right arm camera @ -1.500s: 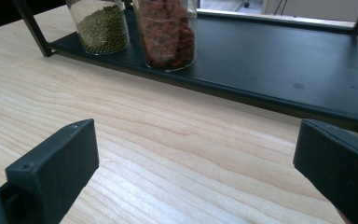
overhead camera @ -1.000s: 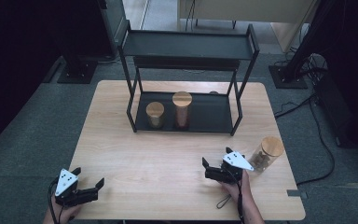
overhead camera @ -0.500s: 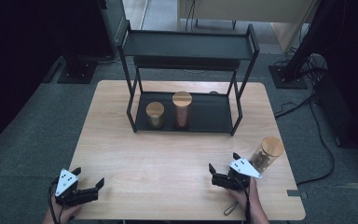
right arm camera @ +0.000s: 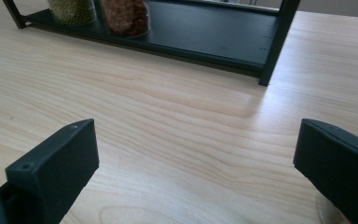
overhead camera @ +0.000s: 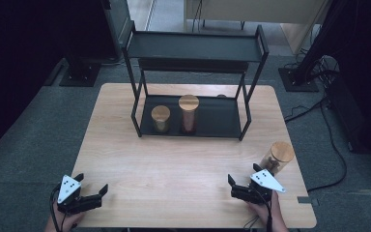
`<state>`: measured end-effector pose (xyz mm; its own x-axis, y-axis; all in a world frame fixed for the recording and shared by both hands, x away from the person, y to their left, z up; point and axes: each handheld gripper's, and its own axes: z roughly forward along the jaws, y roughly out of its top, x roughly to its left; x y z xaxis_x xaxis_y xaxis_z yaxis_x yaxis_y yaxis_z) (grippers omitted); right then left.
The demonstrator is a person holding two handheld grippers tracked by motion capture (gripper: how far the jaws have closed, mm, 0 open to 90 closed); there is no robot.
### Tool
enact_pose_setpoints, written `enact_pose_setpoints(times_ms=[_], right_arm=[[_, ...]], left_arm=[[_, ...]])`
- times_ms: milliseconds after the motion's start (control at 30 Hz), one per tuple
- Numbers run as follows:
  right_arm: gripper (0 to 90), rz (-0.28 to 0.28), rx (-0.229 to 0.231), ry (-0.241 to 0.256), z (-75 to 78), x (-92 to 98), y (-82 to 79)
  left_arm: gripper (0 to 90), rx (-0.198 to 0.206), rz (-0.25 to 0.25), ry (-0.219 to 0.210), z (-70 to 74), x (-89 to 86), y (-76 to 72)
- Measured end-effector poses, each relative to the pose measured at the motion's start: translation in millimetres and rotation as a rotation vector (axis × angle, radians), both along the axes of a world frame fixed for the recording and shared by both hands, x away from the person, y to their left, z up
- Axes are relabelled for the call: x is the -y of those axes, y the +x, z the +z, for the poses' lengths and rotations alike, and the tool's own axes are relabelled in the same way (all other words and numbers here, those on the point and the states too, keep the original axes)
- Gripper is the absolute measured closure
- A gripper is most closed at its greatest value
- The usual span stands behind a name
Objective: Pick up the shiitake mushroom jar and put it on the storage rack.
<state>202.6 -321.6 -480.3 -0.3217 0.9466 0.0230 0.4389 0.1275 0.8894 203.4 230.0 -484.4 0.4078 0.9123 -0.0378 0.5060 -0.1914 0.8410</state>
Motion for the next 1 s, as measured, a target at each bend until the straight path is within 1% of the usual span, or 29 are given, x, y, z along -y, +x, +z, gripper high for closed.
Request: enact_pose_setpoints(times_ms=[200, 467, 567, 833, 867, 1000], right_arm=[[0.0, 0.014, 0.006, -0.006, 0.2, 8.3, -8.6], [0.0, 0.018, 0.014, -0.009, 0.7, 26.2, -21.1], [0.0, 0.011, 0.025, 0.004, 1.1, 36.3, -28.0], [0.0, -0.011, 0.028, -0.014, 1.5, 53.7, -39.7], [0.0, -0.011, 0.028, -0.014, 1.5, 53.7, -39.7], [0.0, -0.039, 0.026, -0.023, 1.6, 66.7, -43.9]], left_arm=[[0.6, 0.001, 0.002, -0.001, 0.0, 0.0, -0.2], [0.6, 0.001, 0.004, 0.000, 0.0, 0.0, -0.2], [0.6, 0.001, 0.006, 0.001, 0.0, 0.1, -0.3], [0.6, 0.003, 0.009, 0.003, 0.0, 0.4, -0.5], [0.6, 0.002, 0.009, 0.003, 0.0, 0.3, -0.5], [0.6, 0.003, 0.011, 0.004, 0.0, 0.4, -0.5]])
